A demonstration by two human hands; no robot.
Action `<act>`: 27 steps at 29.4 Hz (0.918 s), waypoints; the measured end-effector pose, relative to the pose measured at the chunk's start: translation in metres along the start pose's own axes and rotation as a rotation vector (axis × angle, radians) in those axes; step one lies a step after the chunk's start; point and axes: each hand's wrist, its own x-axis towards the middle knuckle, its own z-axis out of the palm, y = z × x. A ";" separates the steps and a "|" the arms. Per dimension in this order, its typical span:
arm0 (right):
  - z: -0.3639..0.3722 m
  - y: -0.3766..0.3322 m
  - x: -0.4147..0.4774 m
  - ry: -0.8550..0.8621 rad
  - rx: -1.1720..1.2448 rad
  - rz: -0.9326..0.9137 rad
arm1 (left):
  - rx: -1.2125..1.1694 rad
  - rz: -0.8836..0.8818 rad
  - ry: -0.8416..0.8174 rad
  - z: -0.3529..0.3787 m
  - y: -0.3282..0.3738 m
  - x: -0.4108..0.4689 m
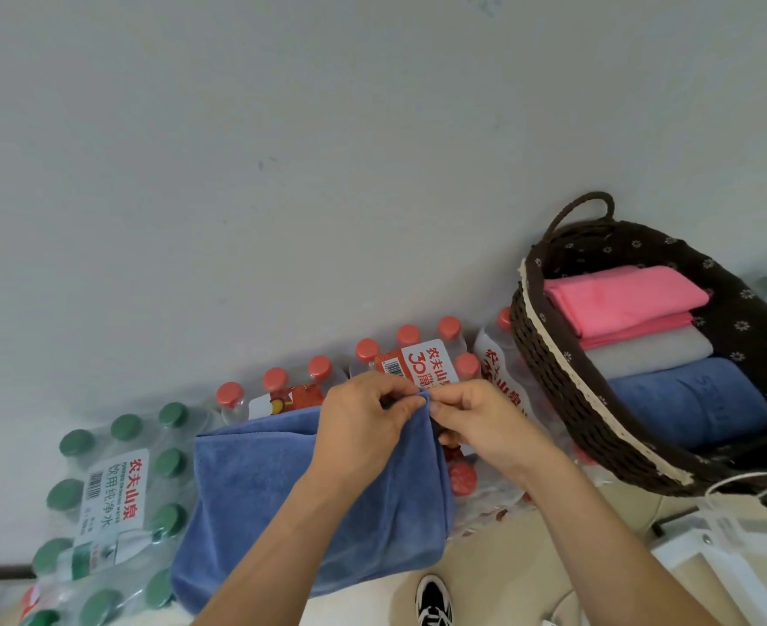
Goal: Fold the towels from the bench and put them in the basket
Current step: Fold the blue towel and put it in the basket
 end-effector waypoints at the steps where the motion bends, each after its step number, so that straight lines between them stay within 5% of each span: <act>1: 0.000 0.000 -0.001 0.009 -0.006 0.008 | 0.002 -0.001 0.007 0.001 0.000 0.000; 10: 0.007 -0.003 -0.002 0.088 -0.048 -0.066 | 0.109 -0.014 -0.098 -0.020 -0.012 -0.006; 13: 0.004 -0.004 0.003 0.265 -0.042 -0.062 | 0.460 -0.079 -0.226 -0.055 -0.029 -0.015; 17: -0.002 -0.013 0.011 0.449 0.080 -0.099 | 0.835 -0.264 -0.109 -0.121 -0.064 -0.029; 23: 0.008 -0.032 0.025 0.591 -0.096 -0.246 | 0.845 -0.135 0.133 -0.159 -0.090 -0.046; 27: 0.008 -0.052 0.021 0.670 -0.280 -0.351 | 0.457 -0.092 0.217 -0.180 -0.083 -0.056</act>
